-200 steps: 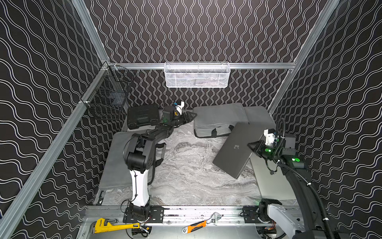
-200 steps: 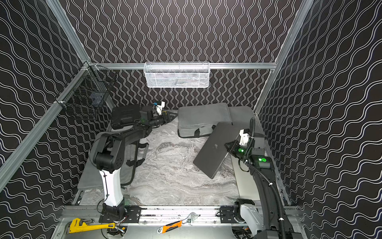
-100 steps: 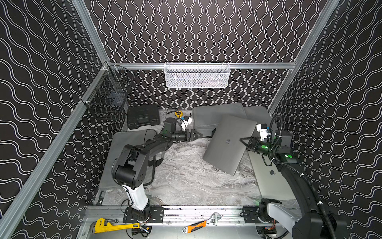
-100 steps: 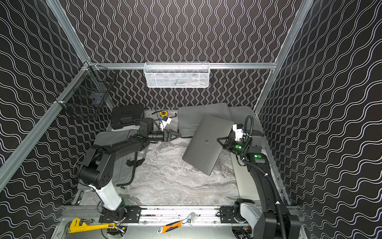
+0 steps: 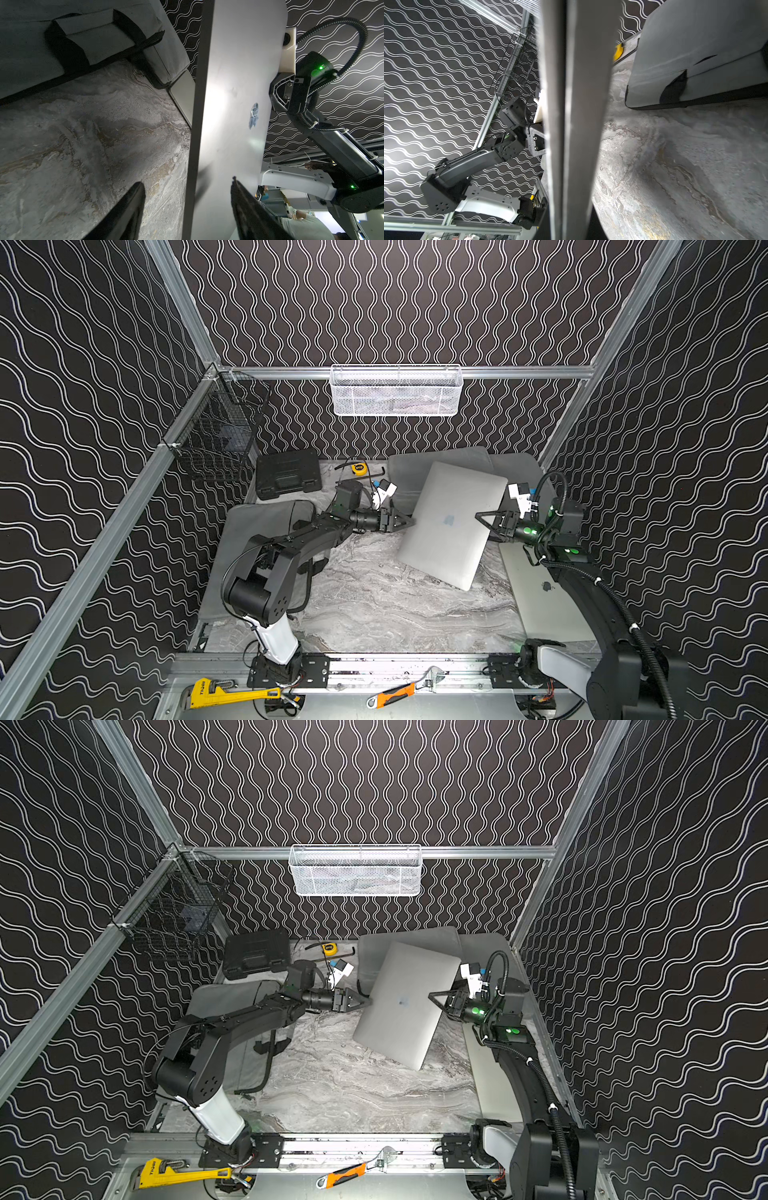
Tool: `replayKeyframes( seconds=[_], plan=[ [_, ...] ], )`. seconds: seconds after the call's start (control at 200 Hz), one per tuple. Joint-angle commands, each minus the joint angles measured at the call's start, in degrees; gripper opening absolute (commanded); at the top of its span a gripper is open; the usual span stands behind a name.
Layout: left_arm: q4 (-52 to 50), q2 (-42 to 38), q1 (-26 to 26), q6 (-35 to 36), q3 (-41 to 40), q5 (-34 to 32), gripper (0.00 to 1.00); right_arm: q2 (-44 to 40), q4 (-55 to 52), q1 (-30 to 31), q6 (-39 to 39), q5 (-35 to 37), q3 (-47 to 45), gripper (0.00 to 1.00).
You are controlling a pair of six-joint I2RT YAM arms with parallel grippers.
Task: Open the zippered laptop bag and take out the laptop
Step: Place the laptop at the center of the board.
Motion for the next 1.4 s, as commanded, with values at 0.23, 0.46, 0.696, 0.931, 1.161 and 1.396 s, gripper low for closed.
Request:
replayKeyframes(
  seconds=[0.23,0.46,0.696,0.931,1.161,1.396],
  plan=[
    [9.6,1.1,-1.6,-5.8,2.1,4.9,0.64,2.9,24.0,0.8,12.6,-4.4,-4.0,0.0],
    [16.3,1.7,-2.3,-10.8,1.7,7.3,0.45,5.1,18.4,1.5,9.4,-1.2,-2.9,0.0],
    [28.1,2.4,-2.4,-19.8,-0.6,9.6,0.24,9.8,17.2,1.5,10.4,-0.2,-1.2,0.0],
    [51.3,5.3,-2.3,-36.7,-3.7,11.9,0.14,13.6,13.6,1.5,9.2,1.0,0.6,0.0],
    [57.2,6.7,-2.7,-41.1,-4.3,12.5,0.25,15.0,15.2,1.5,10.0,0.6,1.3,0.0],
    [43.5,3.5,-3.7,-31.1,-3.2,12.8,0.12,15.8,11.1,1.5,7.1,1.2,3.3,0.0]
  ],
)
